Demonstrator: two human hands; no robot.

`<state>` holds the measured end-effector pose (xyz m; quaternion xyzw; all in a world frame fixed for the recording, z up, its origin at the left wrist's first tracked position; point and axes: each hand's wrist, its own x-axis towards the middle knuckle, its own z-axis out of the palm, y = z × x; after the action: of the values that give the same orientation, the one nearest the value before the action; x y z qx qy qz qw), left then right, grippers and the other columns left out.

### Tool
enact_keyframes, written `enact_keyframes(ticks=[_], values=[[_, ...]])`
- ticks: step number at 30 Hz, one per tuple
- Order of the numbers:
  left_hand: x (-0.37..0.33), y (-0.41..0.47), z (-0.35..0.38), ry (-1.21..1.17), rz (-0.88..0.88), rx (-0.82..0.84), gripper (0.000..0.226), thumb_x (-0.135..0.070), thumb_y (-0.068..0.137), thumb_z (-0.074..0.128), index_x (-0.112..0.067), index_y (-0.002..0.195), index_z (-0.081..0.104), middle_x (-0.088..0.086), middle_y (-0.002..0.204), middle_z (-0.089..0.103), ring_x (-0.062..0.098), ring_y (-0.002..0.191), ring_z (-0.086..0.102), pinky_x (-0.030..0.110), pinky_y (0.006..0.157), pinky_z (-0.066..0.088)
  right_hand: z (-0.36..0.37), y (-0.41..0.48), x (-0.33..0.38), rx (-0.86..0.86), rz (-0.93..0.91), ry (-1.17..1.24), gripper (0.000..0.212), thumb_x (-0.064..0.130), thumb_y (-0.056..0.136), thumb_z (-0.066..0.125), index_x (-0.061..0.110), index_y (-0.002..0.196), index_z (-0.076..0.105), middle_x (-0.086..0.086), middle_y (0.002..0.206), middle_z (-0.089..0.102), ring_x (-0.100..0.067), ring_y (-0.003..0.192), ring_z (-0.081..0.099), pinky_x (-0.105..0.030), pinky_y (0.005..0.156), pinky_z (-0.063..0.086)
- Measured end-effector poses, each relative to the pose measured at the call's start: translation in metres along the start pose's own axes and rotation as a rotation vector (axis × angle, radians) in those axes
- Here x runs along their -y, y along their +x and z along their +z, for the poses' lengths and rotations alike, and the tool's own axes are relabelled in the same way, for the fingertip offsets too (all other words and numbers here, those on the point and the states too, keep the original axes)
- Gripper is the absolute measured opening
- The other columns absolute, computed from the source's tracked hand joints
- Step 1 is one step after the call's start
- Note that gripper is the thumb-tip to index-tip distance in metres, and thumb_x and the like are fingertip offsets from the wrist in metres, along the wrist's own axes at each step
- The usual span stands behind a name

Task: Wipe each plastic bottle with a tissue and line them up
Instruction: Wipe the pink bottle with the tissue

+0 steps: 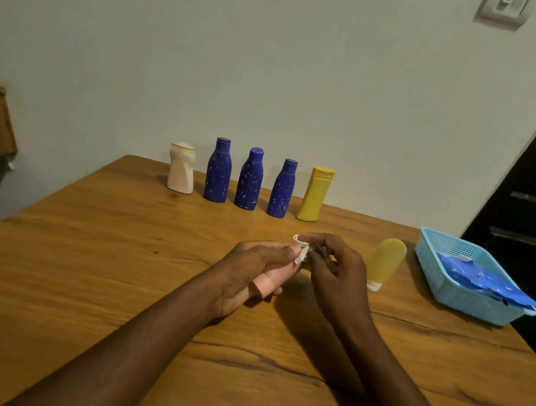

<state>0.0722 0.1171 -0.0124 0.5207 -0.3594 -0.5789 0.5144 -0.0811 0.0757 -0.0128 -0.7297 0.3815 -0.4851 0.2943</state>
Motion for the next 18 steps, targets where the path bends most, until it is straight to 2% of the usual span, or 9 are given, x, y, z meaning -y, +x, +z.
enact_keyframes(ticks=[2,4,7,9,12,15,16,18], values=[[-0.0013,-0.0005,0.0000,-0.071,-0.033,0.019,0.057,-0.040,0.079,0.081,-0.013,0.128,0.068,0.016,0.125,0.067,0.027,0.098,0.064,0.031,0.065,0.055,-0.0006,-0.0012,0.0024,-0.008,-0.080,-0.057,0.035,-0.005,0.093,0.057,0.024,0.107,0.071,0.010,0.111,0.069,-0.003,0.108,0.062,-0.033,0.094,0.056],[-0.0032,-0.0028,0.0008,-0.162,-0.045,0.048,0.056,-0.036,0.076,0.082,-0.008,0.123,0.071,0.019,0.128,0.064,0.027,0.100,0.060,0.032,0.069,0.054,-0.0013,-0.0021,0.0035,-0.012,-0.161,-0.097,0.041,-0.009,0.089,0.059,0.025,0.109,0.071,0.010,0.113,0.068,-0.004,0.110,0.061,-0.031,0.094,0.056],[-0.0040,-0.0042,0.0021,-0.266,-0.055,0.066,0.056,-0.036,0.073,0.082,-0.009,0.121,0.070,0.020,0.128,0.064,0.026,0.100,0.059,0.032,0.072,0.053,-0.0005,-0.0017,0.0009,-0.008,-0.220,-0.179,0.040,-0.006,0.086,0.065,0.020,0.116,0.072,0.007,0.121,0.067,-0.009,0.117,0.058,-0.037,0.097,0.054],[-0.0028,-0.0009,0.0017,-0.323,-0.065,0.055,0.056,-0.042,0.078,0.080,-0.011,0.124,0.068,0.018,0.123,0.067,0.026,0.100,0.061,0.034,0.081,0.053,0.0018,-0.0032,0.0012,0.002,-0.236,-0.216,0.036,0.004,0.087,0.065,0.019,0.119,0.072,0.006,0.124,0.065,-0.011,0.119,0.056,-0.040,0.098,0.054],[-0.0041,0.0028,-0.0016,-0.488,-0.116,0.064,0.052,-0.044,0.091,0.072,-0.009,0.129,0.066,0.014,0.112,0.072,0.026,0.098,0.065,0.038,0.091,0.049,0.0042,-0.0068,0.0071,0.040,-0.241,-0.263,0.039,0.026,0.084,0.058,0.020,0.121,0.071,0.006,0.125,0.064,-0.011,0.119,0.054,-0.038,0.098,0.052],[-0.0062,-0.0017,-0.0043,-0.559,-0.197,0.136,0.045,-0.039,0.097,0.061,-0.008,0.130,0.065,0.015,0.111,0.072,0.027,0.099,0.067,0.046,0.098,0.049,0.0056,-0.0085,0.0083,0.061,-0.282,-0.289,0.034,0.018,0.085,0.063,0.019,0.118,0.071,0.006,0.120,0.065,-0.011,0.114,0.053,-0.031,0.093,0.050],[-0.0064,-0.0032,-0.0042,-0.567,-0.216,0.169,0.043,-0.035,0.097,0.059,-0.009,0.131,0.064,0.016,0.115,0.071,0.028,0.102,0.067,0.048,0.097,0.051,0.0061,-0.0089,0.0080,0.064,-0.295,-0.297,0.033,0.013,0.085,0.064,0.019,0.117,0.072,0.006,0.119,0.066,-0.011,0.112,0.053,-0.029,0.091,0.050],[-0.0061,-0.0050,-0.0029,-0.558,-0.232,0.205,0.041,-0.029,0.097,0.056,-0.010,0.132,0.063,0.016,0.119,0.070,0.027,0.102,0.069,0.049,0.085,0.057,0.0072,-0.0093,0.0084,0.075,-0.314,-0.310,0.033,0.008,0.085,0.065,0.019,0.115,0.072,0.006,0.117,0.066,-0.010,0.110,0.052,-0.025,0.089,0.048]])
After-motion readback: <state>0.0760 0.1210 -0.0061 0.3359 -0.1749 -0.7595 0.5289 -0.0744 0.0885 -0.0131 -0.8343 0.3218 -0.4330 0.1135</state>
